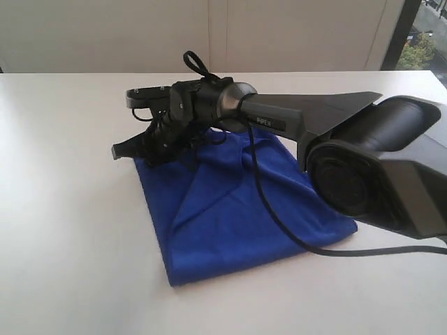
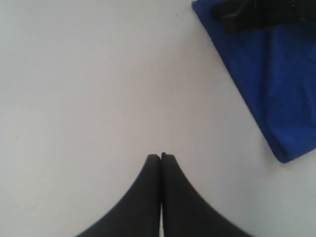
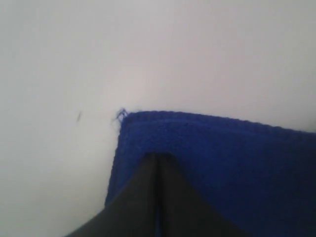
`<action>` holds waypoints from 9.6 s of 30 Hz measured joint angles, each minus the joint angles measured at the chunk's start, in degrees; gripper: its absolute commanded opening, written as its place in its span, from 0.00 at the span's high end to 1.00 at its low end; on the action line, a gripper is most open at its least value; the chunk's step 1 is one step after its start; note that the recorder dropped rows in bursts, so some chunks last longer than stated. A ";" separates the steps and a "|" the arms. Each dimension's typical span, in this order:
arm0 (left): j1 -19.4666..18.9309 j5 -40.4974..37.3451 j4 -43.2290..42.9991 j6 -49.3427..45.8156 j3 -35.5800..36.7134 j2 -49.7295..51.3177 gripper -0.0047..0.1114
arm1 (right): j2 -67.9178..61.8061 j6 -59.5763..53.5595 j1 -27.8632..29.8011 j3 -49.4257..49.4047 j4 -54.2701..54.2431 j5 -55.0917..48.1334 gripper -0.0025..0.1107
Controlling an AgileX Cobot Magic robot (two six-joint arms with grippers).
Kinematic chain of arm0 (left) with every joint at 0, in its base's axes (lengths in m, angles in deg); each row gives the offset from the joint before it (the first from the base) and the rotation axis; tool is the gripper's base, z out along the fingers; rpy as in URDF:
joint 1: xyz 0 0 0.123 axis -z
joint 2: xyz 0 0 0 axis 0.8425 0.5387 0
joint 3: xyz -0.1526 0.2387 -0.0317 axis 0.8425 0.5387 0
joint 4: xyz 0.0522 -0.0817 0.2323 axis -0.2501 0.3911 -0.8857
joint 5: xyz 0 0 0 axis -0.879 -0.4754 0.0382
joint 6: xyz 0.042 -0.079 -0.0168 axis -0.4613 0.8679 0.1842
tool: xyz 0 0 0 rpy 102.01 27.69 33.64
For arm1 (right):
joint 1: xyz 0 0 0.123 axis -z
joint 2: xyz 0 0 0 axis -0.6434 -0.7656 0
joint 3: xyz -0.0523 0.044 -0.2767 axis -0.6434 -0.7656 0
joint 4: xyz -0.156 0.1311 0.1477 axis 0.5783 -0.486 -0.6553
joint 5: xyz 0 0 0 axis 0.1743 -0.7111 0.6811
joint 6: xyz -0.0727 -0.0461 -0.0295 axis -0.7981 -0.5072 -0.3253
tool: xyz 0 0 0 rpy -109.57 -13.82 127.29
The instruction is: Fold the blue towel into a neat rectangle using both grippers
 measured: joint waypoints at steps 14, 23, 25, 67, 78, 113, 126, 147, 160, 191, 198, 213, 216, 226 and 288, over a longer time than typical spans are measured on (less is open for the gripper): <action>0.00 0.00 0.00 0.00 0.00 0.00 0.96 | -2.11 10.38 6.31 0.52 1.76 9.91 0.98; 0.00 0.00 0.00 0.00 0.00 0.00 0.96 | -2.45 10.38 5.46 0.42 1.46 13.25 0.98; 0.00 0.00 0.00 0.00 0.00 0.00 0.96 | -2.56 10.38 4.79 0.42 1.37 14.13 0.98; 0.00 0.00 0.00 0.00 0.00 0.00 0.96 | 9.44 -2.48 25.01 -2.09 5.24 -14.30 0.98; 0.00 0.00 0.00 0.00 0.00 0.00 0.96 | 3.38 -2.59 25.12 -2.22 5.24 -10.42 0.98; 0.00 0.00 0.00 0.00 0.00 0.00 0.96 | 3.30 1.44 25.12 -2.11 18.26 -9.90 0.98; 0.00 0.00 0.00 0.00 0.00 0.00 0.96 | 16.39 1.30 25.12 -2.35 16.81 -23.45 0.98; 0.00 0.00 0.00 0.00 0.00 0.00 0.96 | 47.29 0.20 19.15 -36.84 10.24 -24.18 0.98; 0.00 0.00 0.00 0.00 0.00 0.00 0.96 | 49.53 -0.77 19.17 -51.52 10.15 -14.98 0.98; 44.18 27.78 27.82 -8.62 -10.73 47.63 0.96 | 39.59 -19.25 19.17 -56.31 -16.60 -3.58 0.98; 44.86 28.30 27.82 -8.62 -10.95 52.38 0.96 | 36.24 -23.08 19.17 -57.26 -23.40 -3.02 0.98; 44.86 30.98 24.13 -8.46 -8.80 53.19 0.96 | 35.29 -25.47 19.17 -60.74 -21.68 -1.61 0.98; 44.86 30.98 24.13 -8.46 -8.80 53.19 0.96 | 35.29 -24.30 19.17 -60.74 -20.90 -1.61 0.98; 44.86 30.98 23.03 -8.46 -8.80 53.19 0.96 | 35.87 -13.56 19.08 -60.74 -12.74 -1.61 0.98; 45.19 33.25 15.94 -5.75 -7.26 51.63 0.96 | 37.96 13.31 19.08 -60.99 24.96 -5.34 0.98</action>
